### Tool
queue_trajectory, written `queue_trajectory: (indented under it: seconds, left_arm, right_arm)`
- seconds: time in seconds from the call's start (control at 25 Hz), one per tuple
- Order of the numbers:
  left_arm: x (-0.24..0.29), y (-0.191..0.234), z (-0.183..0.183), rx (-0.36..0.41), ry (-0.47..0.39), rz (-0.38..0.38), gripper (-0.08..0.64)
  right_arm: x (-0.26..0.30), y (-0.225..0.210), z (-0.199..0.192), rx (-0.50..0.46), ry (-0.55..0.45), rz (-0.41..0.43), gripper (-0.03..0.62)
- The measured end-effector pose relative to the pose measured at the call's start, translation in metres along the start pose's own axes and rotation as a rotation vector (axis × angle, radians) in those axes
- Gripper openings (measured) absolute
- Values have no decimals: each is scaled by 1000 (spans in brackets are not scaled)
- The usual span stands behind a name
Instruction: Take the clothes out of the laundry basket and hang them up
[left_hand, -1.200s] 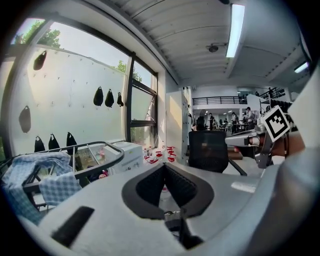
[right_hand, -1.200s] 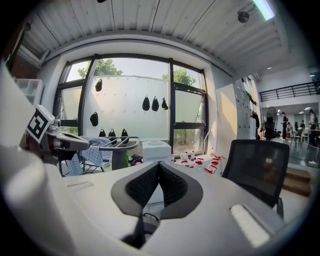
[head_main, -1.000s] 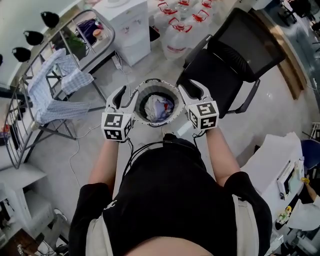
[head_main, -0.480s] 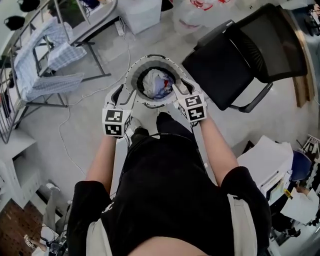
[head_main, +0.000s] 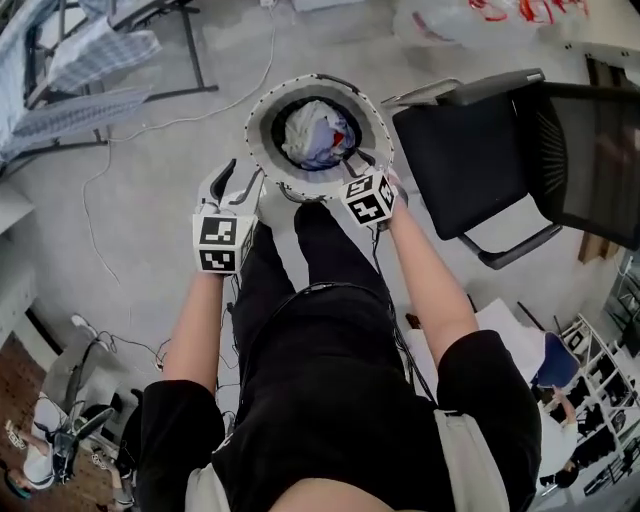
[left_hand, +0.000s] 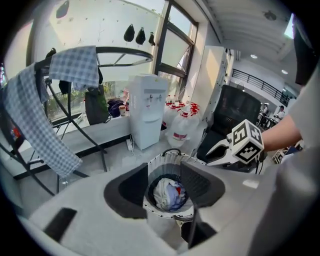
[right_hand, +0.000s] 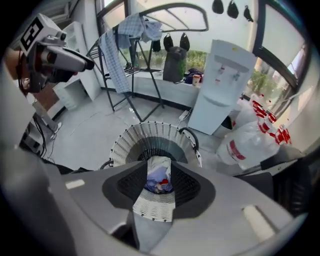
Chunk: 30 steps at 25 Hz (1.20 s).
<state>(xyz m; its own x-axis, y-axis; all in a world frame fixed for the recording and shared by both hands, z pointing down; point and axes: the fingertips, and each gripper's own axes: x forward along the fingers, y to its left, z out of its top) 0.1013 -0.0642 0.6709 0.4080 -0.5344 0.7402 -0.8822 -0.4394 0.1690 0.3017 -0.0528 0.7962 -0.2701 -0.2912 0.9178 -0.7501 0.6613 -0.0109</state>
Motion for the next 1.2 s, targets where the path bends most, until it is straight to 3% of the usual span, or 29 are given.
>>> queue_trajectory:
  seconds: [0.2,0.36,0.56,0.84,1.0,1.2]
  left_arm:
    - [38,26,-45,-46,34,30,207]
    - [61,43,-88,-100,72,52,207]
    - [92,59,-127,-159,80,73,206]
    - [135,71,-174,-193,84,66,204]
    - [146,79,-197,-247,71,94,202]
    - [140,93,-220,-322,53,149,193]
  right_arm:
    - [102,0,-30,-71,132,43,153]
    - [173,0,-65,-68,224,18,149]
    - [247,-7,-112,-98,301,-30,149]
    - [329,-13,-153,-100,369,-19,149]
    - [367,-16,-172,-50,406,-26,152]
    - [406,-18,-204,84,469,-41,154]
